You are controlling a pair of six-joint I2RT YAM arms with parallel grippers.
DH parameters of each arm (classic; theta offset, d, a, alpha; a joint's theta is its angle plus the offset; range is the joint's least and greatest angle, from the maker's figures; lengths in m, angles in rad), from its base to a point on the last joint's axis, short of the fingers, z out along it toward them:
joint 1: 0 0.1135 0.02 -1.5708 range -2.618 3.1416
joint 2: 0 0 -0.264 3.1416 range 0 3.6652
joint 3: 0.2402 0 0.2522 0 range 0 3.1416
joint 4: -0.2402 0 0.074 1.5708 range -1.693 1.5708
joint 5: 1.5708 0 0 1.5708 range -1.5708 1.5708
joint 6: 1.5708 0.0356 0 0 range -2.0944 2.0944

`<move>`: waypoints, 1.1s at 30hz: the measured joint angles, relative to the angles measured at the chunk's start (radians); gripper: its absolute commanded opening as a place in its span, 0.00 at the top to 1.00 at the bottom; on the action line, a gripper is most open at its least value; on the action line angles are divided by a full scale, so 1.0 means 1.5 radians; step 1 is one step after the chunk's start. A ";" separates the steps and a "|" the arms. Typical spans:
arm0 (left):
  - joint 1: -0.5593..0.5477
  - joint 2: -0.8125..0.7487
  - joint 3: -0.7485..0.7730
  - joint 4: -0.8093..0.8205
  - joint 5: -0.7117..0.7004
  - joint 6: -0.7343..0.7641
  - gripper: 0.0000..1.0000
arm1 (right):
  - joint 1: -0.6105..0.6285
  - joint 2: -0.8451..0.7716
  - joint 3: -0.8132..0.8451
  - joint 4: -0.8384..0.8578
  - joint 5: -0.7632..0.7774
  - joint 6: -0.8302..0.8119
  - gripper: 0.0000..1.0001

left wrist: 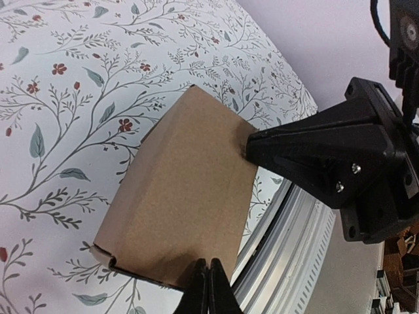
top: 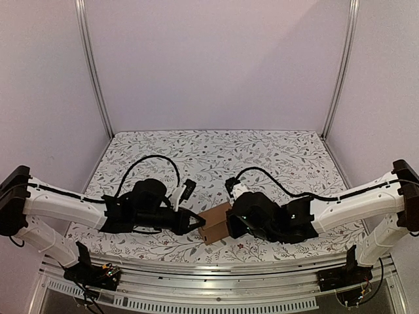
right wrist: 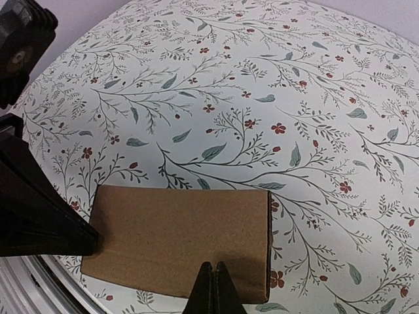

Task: Fold the paper box

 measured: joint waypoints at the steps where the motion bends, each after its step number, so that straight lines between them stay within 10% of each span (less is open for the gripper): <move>1: 0.000 -0.005 0.000 -0.007 -0.001 0.001 1.00 | -0.001 -0.003 0.005 -0.010 -0.002 -0.008 1.00; 33: 0.004 0.016 0.024 -0.022 -0.006 0.019 1.00 | -0.073 0.021 0.012 0.012 -0.082 -0.025 1.00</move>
